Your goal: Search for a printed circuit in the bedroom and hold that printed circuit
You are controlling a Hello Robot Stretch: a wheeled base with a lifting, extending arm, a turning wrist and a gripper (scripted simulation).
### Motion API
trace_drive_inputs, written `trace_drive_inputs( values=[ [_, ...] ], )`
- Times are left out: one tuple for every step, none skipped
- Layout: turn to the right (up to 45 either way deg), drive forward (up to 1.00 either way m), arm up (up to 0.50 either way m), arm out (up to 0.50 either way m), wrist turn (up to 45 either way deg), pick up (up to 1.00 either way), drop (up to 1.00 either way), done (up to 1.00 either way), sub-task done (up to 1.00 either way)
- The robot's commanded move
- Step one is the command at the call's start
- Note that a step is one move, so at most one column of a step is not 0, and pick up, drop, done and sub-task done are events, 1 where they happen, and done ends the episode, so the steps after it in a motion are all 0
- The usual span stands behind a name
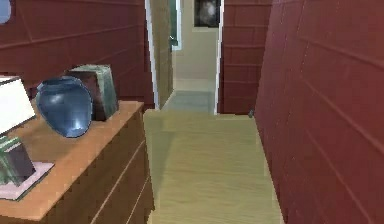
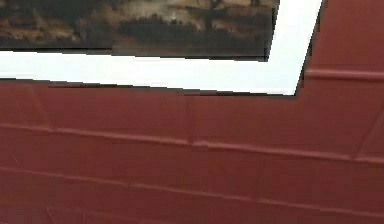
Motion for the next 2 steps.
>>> trace_drive_inputs(
  values=[
    [6.0, 0.0, 0.0, 0.0, 0.0, 0.0, 0.0, 0.0, 0.0],
    [0.0, 1.0, 0.0, 0.0, 0.0, 0.0, 0.0, 0.0, 0.0]
  ],
)
